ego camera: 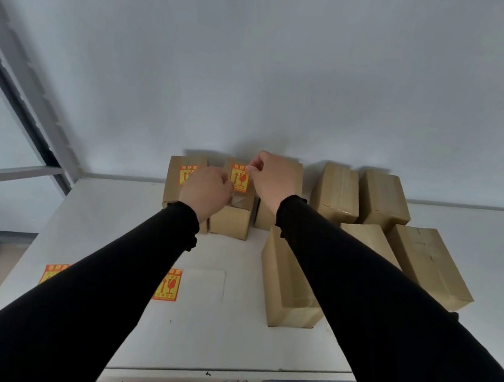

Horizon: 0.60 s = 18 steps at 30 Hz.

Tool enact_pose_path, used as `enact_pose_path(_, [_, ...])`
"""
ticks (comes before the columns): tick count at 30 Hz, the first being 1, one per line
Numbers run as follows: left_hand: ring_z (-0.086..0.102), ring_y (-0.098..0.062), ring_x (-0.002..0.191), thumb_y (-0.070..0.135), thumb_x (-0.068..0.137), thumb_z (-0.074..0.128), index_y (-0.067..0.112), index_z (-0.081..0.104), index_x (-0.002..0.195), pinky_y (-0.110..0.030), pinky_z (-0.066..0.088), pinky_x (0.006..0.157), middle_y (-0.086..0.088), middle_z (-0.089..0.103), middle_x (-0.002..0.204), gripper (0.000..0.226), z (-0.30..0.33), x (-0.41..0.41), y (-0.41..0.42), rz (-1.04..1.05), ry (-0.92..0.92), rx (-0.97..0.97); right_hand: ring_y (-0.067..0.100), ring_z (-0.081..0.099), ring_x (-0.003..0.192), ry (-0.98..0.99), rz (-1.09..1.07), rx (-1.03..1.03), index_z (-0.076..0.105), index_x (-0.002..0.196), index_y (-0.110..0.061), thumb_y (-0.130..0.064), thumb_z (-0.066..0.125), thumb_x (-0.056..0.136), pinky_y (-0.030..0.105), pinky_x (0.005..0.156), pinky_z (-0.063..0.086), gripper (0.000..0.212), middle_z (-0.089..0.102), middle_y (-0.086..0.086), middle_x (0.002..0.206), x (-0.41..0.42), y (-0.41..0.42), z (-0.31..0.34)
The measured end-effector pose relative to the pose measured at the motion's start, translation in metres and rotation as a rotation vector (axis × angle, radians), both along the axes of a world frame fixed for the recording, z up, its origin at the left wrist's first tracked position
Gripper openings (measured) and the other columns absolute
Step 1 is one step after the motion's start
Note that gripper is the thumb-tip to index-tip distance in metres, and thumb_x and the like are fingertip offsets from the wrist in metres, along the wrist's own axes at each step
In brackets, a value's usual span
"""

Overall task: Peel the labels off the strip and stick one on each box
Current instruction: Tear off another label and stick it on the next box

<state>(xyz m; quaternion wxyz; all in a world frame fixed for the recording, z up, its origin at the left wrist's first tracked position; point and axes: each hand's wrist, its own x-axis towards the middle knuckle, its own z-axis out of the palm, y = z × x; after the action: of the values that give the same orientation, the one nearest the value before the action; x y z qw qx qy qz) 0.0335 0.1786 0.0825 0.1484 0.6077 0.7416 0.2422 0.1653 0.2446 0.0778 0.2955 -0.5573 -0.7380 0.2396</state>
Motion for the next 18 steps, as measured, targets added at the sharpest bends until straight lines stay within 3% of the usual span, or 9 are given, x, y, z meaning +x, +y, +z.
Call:
enact_pose_path(7, [0.054, -0.022, 0.067, 0.016, 0.094, 0.047, -0.003, 0.067, 0.086, -0.028, 0.040, 0.053, -0.017, 0.067, 0.082, 0.029, 0.003, 0.002, 0.007, -0.014, -0.017, -0.041, 0.016, 0.062, 0.084, -0.007, -0.017, -0.005, 0.062, 0.089, -0.022, -0.024, 0.057, 0.099, 0.033, 0.076, 0.053, 0.011, 0.064, -0.004, 0.087, -0.006, 0.009, -0.012])
enact_pose_path(12, [0.051, -0.023, 0.067, 0.015, 0.092, 0.049, 0.007, 0.058, 0.074, -0.028, 0.037, 0.052, -0.010, 0.056, 0.074, 0.022, 0.005, 0.002, 0.013, -0.016, 0.041, -0.064, 0.016, 0.061, 0.083, -0.031, -0.032, 0.029, 0.060, 0.086, -0.022, -0.021, 0.057, 0.098, 0.036, 0.079, 0.056, 0.012, 0.064, -0.003, 0.088, -0.010, 0.012, -0.016])
enact_pose_path(18, [0.045, -0.019, 0.056, 0.016, 0.091, 0.051, 0.011, 0.046, 0.058, -0.028, 0.035, 0.049, -0.003, 0.045, 0.058, 0.034, 0.002, 0.000, 0.023, 0.017, 0.097, -0.095, 0.018, 0.060, 0.084, -0.064, -0.034, 0.065, 0.054, 0.081, -0.022, -0.016, 0.056, 0.097, 0.038, 0.080, 0.055, 0.017, 0.063, 0.001, 0.088, -0.012, 0.012, -0.015])
